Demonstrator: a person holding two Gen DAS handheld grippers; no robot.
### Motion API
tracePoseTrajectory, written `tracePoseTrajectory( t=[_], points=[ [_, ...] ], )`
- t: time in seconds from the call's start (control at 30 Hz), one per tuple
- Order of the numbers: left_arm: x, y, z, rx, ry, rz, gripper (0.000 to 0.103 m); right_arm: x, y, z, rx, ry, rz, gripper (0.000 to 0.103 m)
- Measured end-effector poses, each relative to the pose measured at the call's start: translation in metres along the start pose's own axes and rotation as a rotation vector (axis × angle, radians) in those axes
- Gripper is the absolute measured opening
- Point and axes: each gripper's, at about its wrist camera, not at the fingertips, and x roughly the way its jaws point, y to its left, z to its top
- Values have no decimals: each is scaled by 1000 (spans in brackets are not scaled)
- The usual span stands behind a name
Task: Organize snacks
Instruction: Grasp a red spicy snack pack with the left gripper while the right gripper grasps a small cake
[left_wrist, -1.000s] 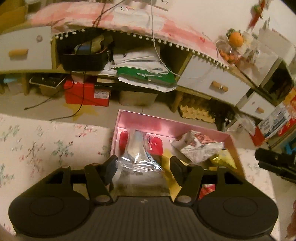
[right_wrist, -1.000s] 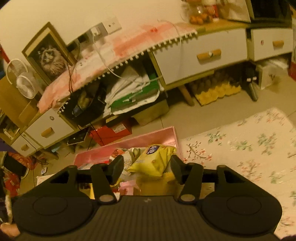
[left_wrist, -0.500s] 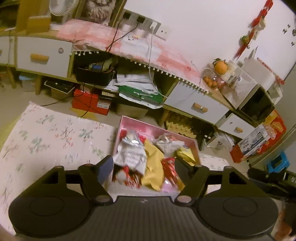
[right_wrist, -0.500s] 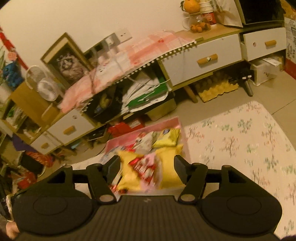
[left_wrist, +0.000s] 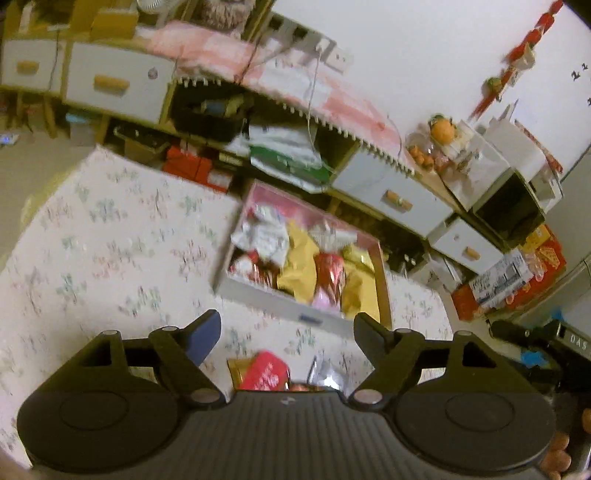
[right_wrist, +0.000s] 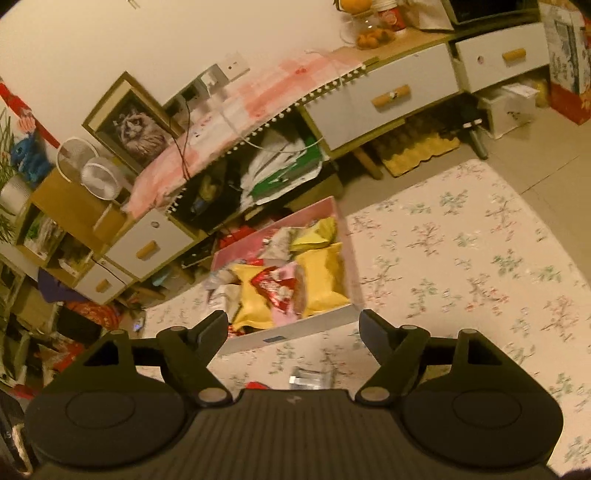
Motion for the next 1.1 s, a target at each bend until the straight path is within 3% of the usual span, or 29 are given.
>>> tracePoseTrajectory(
  t=[0.17,0.3,0.4,0.57,0.77,0.93,1.1],
  points=[
    [16,-8,-15,71,57,26,83,4,-1,-10,-114,24,-119,77],
    [29,-11,-27,88,108,42,83,17,-7,-20,-180,99,-174,80],
    [43,-16,-35,141,135,96,83,28,-9,-27,-230,148,-218,79],
    [56,-16,-45,196,171,129,82,37,1,-37,-337,202,-212,78],
    [64,-11,-50,180,196,144,80,49,20,-59,-538,294,-186,78],
    [74,-18,-62,209,235,155,78,60,0,-51,-459,332,-257,78],
    [76,-25,-69,181,268,115,78,72,-29,-45,-346,375,-326,71]
  ],
)
